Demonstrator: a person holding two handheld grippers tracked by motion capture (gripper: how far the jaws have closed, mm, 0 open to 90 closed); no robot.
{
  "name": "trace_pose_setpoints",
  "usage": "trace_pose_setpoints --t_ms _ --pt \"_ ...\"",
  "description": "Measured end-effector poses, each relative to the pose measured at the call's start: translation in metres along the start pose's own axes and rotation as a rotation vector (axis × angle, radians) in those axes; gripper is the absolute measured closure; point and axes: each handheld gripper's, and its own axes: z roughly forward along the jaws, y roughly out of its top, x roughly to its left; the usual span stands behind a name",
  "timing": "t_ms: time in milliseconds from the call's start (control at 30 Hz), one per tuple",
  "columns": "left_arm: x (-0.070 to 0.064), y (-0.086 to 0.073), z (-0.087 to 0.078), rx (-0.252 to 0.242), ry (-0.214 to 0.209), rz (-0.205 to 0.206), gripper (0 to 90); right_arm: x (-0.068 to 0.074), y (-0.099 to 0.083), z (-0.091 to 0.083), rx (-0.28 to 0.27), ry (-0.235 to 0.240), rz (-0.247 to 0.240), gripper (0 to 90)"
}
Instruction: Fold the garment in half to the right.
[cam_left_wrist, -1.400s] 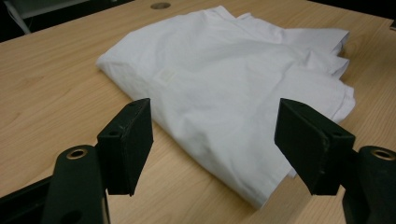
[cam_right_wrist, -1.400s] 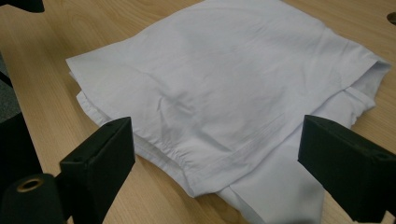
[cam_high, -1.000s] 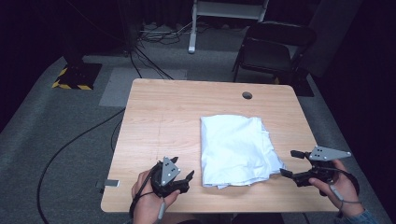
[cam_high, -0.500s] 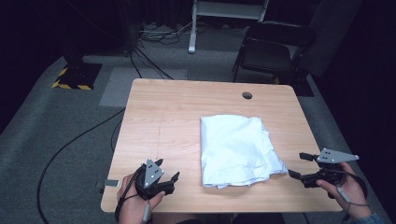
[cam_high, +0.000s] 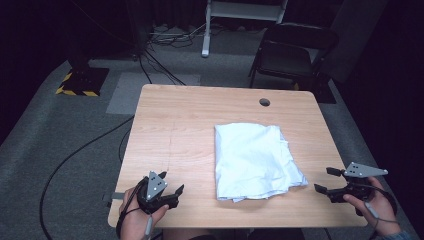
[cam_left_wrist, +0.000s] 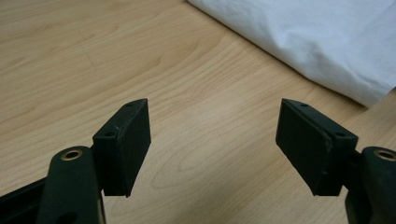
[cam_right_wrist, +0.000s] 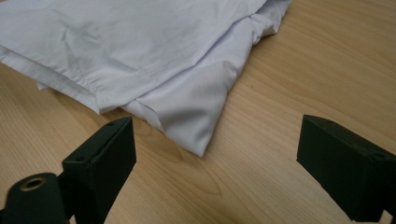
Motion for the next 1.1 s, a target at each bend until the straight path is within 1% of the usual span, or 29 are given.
trace_pose_setpoints --t_ms 33,133,167,467,633,700,800,933,967,1067,1100 --pt "0.001 -0.002 0.000 0.002 0.001 -0.008 27.0 -0.001 -0.002 0.000 0.006 -0.002 0.001 11.5" --pt "0.005 -0.006 0.000 0.014 0.003 -0.012 26.9 -0.004 -0.008 0.002 0.016 -0.004 0.006 11.5" --pt "0.005 -0.007 0.001 0.015 0.003 -0.021 26.9 -0.005 -0.010 0.003 0.019 -0.004 0.009 11.5" --pt "0.015 -0.015 0.001 0.048 0.017 -0.054 26.9 -0.010 -0.027 0.009 0.051 0.000 0.027 11.4" --pt "0.020 -0.020 0.001 0.069 0.022 -0.064 26.7 -0.013 -0.036 0.011 0.068 -0.001 0.037 11.4" --pt "0.022 -0.022 0.001 0.090 0.031 -0.082 26.6 -0.013 -0.039 0.011 0.073 -0.001 0.039 11.4" --pt "0.027 -0.026 0.001 0.113 0.044 -0.092 26.7 -0.014 -0.044 0.013 0.080 0.001 0.046 11.3" --pt "0.030 -0.030 0.003 0.143 0.049 -0.092 25.8 -0.016 -0.051 0.014 0.093 0.003 0.057 11.4" --pt "0.031 -0.031 0.003 0.162 0.051 -0.093 25.3 -0.016 -0.053 0.015 0.097 0.002 0.058 11.3" --pt "0.033 -0.032 0.004 0.197 0.053 -0.093 23.6 -0.016 -0.057 0.015 0.075 -0.002 0.055 10.2" --pt "0.033 -0.032 0.004 0.198 0.056 -0.097 22.3 -0.017 -0.058 0.015 0.071 -0.008 0.050 9.9"
